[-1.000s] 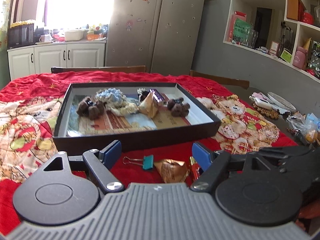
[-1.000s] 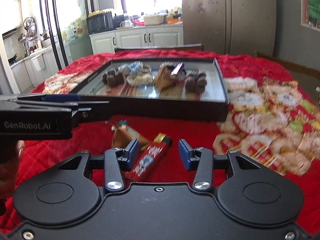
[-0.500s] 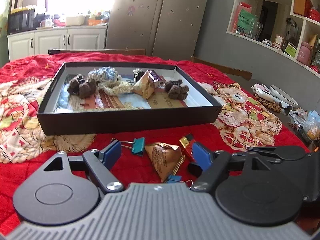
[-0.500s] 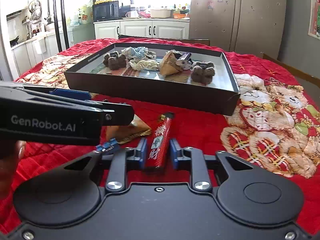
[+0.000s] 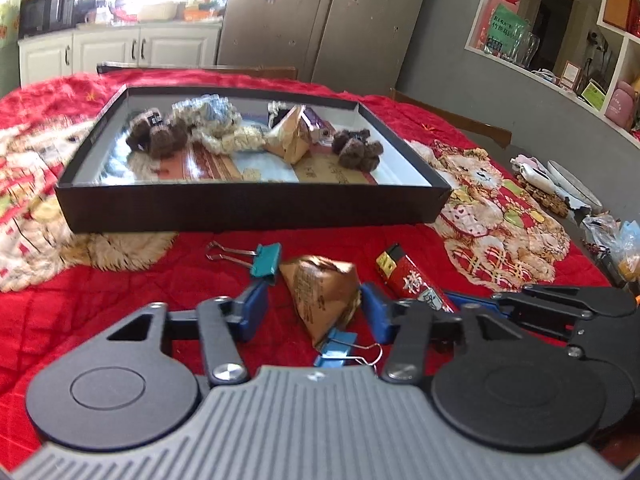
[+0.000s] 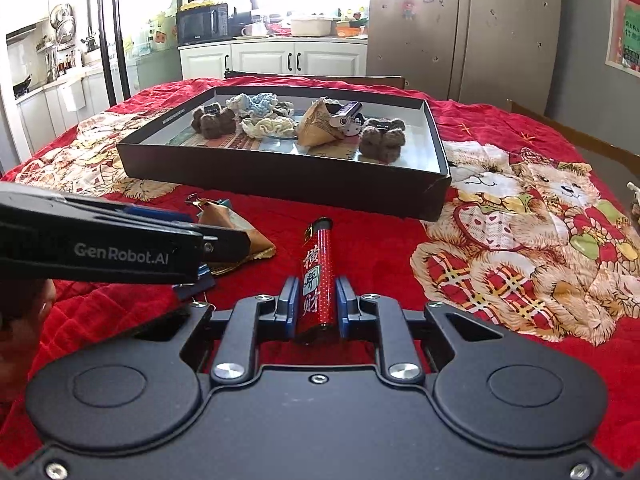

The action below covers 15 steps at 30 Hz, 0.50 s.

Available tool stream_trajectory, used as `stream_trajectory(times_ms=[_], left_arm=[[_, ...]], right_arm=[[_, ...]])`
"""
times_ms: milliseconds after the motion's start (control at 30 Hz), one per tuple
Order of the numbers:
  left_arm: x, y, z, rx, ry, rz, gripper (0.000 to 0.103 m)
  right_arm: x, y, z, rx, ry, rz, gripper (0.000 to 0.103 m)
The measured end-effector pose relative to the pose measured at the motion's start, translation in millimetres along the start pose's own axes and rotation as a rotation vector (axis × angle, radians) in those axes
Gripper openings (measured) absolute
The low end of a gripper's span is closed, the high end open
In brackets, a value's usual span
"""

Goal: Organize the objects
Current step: 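Grasp red printed lighter with right gripper while left gripper grasps brown paper triangular packet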

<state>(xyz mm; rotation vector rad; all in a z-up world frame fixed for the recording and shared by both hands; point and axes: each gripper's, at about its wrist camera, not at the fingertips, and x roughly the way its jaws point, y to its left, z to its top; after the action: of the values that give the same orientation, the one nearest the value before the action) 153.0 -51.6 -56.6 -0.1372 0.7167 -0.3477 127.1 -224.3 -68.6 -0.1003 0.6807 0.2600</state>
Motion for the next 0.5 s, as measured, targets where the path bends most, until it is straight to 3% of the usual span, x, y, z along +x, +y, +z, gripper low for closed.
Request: stream_trajectory(times_ms=[133,167,200,367,500], left_arm=[[3.1,0.2,-0.7,-0.007,0.007,-0.007,0.052],[4.0,0.2,-0.3,-0.010,0.007,-0.008,0.053],[5.1,0.5,0.3,-0.015,0.007,-0.011,0.061],[9.5,-3.4,2.3,-0.012,0.000,-0.003,0.062],[11.0,-3.7,2.7,-0.009,-0.003,0.002,0.056]], right_arm=[[-0.5,-0.5,-0.4,0.002,0.001,0.002,0.018],[-0.6,-0.5,-0.6,0.002,0.001,0.002,0.018],[-0.6,-0.5,-0.6,0.004,0.001,0.002,0.018],[-0.6,-0.9,-0.9,0.006,0.001,0.004,0.018],[-0.6,-0.4,-1.1,0.005,0.001,0.005,0.018]])
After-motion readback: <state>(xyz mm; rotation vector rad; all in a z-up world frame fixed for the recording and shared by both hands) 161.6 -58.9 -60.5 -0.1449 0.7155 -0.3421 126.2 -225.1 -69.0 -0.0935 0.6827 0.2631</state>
